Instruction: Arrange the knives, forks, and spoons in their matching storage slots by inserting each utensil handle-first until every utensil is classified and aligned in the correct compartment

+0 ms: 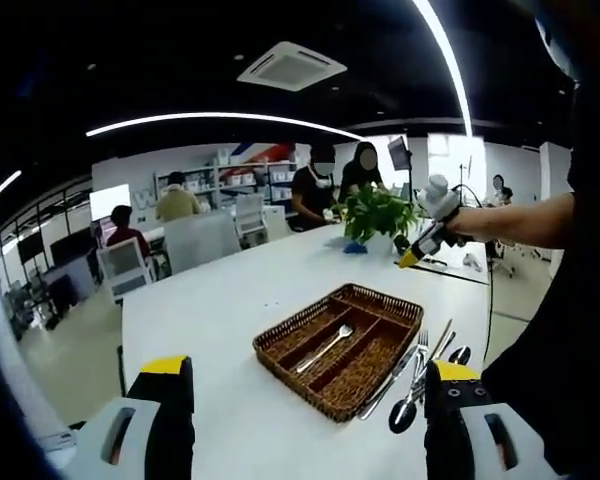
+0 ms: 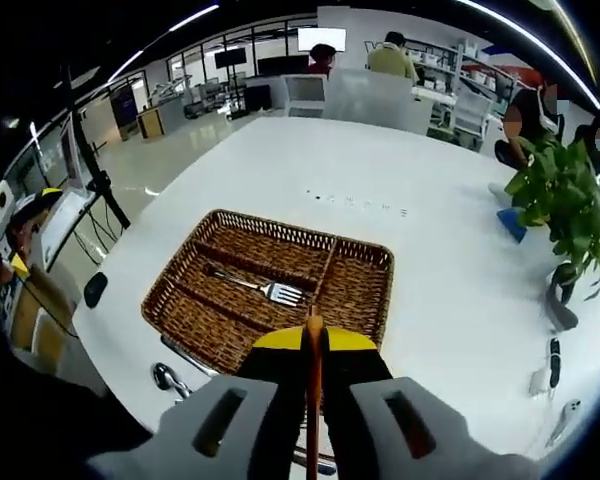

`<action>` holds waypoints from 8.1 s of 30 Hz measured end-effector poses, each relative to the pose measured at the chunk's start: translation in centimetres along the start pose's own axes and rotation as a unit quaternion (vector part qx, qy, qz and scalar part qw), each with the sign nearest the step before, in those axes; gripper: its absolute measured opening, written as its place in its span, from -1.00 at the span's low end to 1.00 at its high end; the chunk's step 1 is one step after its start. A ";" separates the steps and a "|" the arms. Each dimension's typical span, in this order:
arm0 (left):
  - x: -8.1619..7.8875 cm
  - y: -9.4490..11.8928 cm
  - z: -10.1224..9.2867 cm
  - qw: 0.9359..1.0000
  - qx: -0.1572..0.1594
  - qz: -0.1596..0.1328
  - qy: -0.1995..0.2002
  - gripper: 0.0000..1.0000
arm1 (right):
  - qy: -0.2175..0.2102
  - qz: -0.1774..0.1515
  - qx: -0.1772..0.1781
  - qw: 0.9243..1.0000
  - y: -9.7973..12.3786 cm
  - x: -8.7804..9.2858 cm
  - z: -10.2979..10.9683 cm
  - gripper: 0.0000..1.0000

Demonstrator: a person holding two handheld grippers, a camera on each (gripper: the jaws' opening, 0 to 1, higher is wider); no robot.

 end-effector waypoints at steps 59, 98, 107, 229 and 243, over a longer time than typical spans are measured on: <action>2.1 -0.2 -0.4 0.999 -0.034 0.024 0.013 1.00 | -0.041 -0.044 0.016 0.998 -10.3 -11.1 -5.4 -0.96; 1.7 -0.3 0.3 0.998 -0.047 0.011 0.038 1.00 | -0.059 -0.059 0.024 0.996 -15.1 -6.0 -5.4 -0.97; 2.0 0.2 0.6 0.997 -0.071 0.014 0.037 1.00 | -0.054 -0.053 0.021 0.997 -16.1 -5.1 -5.3 -0.97; -1.0 -4.2 -5.8 0.999 -0.041 0.027 -0.002 1.00 | 0.121 -0.168 -0.119 0.971 9.5 6.0 -2.9 0.99; -3.2 -6.9 -8.7 0.997 0.031 0.016 -0.070 1.00 | 0.128 -0.176 -0.114 0.969 10.0 5.6 -2.7 0.99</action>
Point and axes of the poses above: the point that each gripper's makers call its tool centre point, and the gripper's own axes: y roughly backward along the fingers, z roughly to its left, x roughly out of its underside, the point moved 5 cm from there along y, roughly backward along the fingers, and after that the axes turned 3 degrees about z, right-handed, at the moved point
